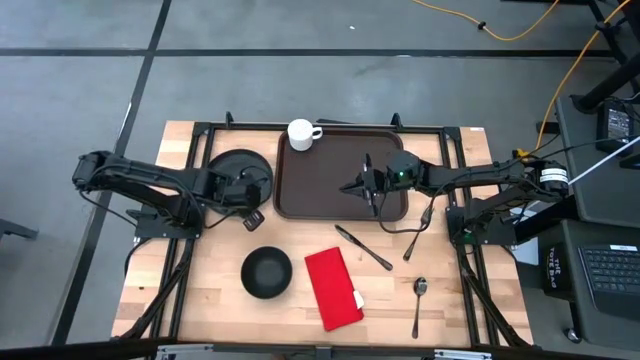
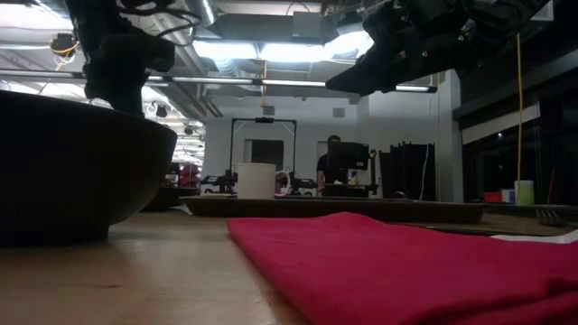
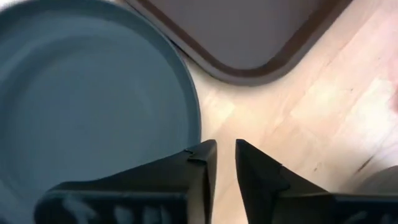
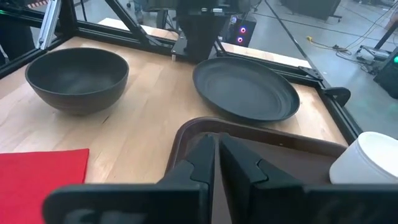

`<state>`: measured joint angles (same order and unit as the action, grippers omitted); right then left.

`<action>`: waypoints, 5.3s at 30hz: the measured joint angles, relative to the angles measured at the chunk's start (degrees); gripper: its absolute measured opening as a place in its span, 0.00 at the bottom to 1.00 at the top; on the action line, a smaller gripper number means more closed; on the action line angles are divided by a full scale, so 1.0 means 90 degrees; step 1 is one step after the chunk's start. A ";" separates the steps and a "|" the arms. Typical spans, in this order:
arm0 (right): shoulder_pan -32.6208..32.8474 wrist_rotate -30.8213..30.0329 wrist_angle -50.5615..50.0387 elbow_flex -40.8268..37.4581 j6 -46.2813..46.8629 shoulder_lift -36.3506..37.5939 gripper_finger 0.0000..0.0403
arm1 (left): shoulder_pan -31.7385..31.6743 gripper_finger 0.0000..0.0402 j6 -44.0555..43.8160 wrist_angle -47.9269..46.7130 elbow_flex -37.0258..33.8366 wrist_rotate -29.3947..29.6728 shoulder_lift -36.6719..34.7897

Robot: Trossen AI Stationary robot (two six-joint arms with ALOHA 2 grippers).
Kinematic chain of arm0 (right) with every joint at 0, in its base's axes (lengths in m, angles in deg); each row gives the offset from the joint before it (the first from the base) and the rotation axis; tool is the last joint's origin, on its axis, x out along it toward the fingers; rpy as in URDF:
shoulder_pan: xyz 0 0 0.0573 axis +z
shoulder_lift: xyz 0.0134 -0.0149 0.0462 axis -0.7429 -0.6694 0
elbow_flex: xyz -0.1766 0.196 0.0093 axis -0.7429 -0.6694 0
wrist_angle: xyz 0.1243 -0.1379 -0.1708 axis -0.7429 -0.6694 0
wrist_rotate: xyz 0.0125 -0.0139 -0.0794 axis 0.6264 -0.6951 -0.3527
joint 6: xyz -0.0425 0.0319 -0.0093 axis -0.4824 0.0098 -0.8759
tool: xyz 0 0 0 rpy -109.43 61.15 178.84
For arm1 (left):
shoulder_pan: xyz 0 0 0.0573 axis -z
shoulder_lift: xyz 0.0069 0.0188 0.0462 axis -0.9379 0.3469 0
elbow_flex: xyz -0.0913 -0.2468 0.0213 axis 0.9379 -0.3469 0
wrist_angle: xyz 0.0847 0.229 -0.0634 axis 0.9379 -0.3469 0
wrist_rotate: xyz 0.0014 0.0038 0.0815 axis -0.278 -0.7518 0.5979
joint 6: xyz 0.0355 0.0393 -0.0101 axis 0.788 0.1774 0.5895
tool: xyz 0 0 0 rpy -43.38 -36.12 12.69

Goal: Set up tray
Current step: Put the black plate on the left side of the brown serving tray

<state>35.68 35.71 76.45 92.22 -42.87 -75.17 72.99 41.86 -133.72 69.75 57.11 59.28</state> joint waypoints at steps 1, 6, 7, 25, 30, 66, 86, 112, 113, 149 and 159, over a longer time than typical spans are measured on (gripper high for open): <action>0.0000 0.0001 0.0006 -0.0001 -0.0004 0.0000 0.07 | 0.0000 0.16 0.0019 -0.0045 0.0000 -0.0073 0.0052; 0.0000 0.0000 0.0034 -0.0001 0.0001 0.0000 0.07 | 0.0000 0.23 0.0052 -0.0124 0.0000 -0.0119 0.0474; 0.0000 0.0000 0.0034 -0.0001 0.0005 0.0000 0.07 | 0.0000 0.24 0.0089 -0.0133 0.0000 -0.0119 0.0581; 0.0000 0.0000 0.0032 -0.0001 0.0010 0.0000 0.07 | 0.0000 0.31 0.0952 -0.0203 0.0000 0.0100 0.2095; 0.0000 -0.0001 0.0027 -0.0001 0.0010 0.0000 0.07 | 0.0000 0.31 0.0895 -0.0203 0.0000 0.0100 0.2188; 0.0000 0.0000 -0.0032 -0.0003 0.0178 0.0000 0.07 | 0.0075 0.01 0.1302 -0.0205 0.0000 0.0725 0.2794; -0.0001 -0.0001 -0.0015 -0.0003 0.0176 0.0000 0.07 | 0.0464 0.01 0.0950 -0.1110 0.0729 0.1390 0.2333; -0.0002 0.0002 0.0226 -0.0003 0.0379 0.0000 0.07 | 0.0226 0.00 0.2237 -0.1029 0.1804 0.0889 0.2333; 0.0000 0.0002 0.0226 -0.0003 0.0416 0.0000 0.07 | 0.0187 0.00 0.2316 -0.0964 0.1804 0.0889 0.2335; 0.0000 -0.0279 -0.1152 -0.0001 0.0716 0.0850 0.02 | -0.0187 0.00 0.4610 -0.0597 0.3657 -0.0152 0.4601; 0.0000 -0.0279 -0.1173 -0.0001 0.0848 0.0848 0.06 | -0.0079 0.00 0.4555 -0.0295 0.3657 -0.0326 0.4645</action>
<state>35.68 33.20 65.89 92.21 -35.24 -67.54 72.29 82.86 -136.38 102.67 54.17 101.08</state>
